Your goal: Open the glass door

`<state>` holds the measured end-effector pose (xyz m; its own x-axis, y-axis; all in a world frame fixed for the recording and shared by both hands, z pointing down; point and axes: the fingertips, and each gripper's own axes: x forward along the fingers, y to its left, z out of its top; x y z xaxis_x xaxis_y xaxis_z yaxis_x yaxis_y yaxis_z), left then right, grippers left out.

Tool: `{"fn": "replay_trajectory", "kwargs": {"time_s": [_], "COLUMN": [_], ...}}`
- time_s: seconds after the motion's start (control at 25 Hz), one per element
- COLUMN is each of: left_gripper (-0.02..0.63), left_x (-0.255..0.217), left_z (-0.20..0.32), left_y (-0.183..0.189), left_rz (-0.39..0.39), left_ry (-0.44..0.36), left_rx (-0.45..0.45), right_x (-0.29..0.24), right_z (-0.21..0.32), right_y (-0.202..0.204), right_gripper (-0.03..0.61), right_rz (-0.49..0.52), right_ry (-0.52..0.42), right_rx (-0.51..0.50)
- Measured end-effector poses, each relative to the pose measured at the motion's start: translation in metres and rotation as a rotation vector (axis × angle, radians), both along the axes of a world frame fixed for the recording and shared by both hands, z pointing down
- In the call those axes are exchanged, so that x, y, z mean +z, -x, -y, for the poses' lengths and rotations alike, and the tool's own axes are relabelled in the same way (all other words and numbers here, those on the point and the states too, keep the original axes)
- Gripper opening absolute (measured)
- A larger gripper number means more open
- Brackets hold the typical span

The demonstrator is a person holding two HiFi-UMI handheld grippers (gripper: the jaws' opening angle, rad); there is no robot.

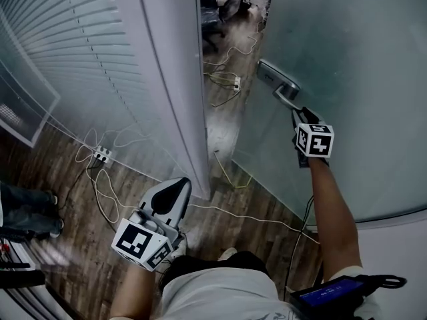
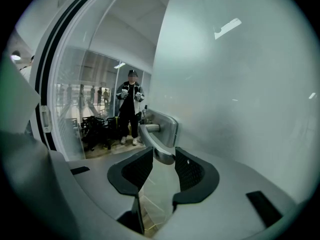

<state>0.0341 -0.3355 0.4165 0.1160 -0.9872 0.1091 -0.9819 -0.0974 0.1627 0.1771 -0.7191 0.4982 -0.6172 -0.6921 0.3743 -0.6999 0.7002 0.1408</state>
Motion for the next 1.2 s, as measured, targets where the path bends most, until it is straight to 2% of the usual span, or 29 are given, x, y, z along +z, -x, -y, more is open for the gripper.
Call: {"fn": "replay_trajectory", "kwargs": {"time_s": [0.12, 0.28, 0.44, 0.64, 0.84, 1.08, 1.2], "left_gripper": [0.000, 0.000, 0.000, 0.000, 0.000, 0.000, 0.000], "left_x": [0.002, -0.008, -0.031, -0.063, -0.058, -0.064, -0.061], "left_z": [-0.003, -0.002, 0.003, 0.006, 0.000, -0.020, -0.041], "left_y": [0.001, 0.008, 0.023, 0.036, 0.033, 0.054, 0.053], "left_rz": [0.004, -0.008, -0.013, -0.022, 0.002, -0.008, -0.004], "left_ry": [-0.003, -0.010, -0.020, -0.044, -0.063, -0.065, -0.067], "left_rx": [0.003, 0.027, 0.067, 0.189, 0.286, 0.434, 0.468], "right_x": [-0.008, -0.046, -0.093, -0.148, -0.151, -0.174, -0.177], "right_z": [-0.005, -0.035, -0.078, -0.145, -0.209, -0.298, -0.344], "right_y": [-0.008, -0.017, -0.009, -0.017, -0.036, -0.024, -0.025], "right_gripper": [0.140, 0.140, 0.056, 0.003, 0.002, 0.002, 0.002], "right_rz": [0.035, 0.085, 0.114, 0.150, 0.200, 0.209, 0.236], "right_ry": [-0.017, -0.060, -0.118, -0.160, -0.184, -0.207, -0.214], "right_rx": [0.014, 0.010, -0.007, 0.042, 0.103, 0.191, 0.212]}}
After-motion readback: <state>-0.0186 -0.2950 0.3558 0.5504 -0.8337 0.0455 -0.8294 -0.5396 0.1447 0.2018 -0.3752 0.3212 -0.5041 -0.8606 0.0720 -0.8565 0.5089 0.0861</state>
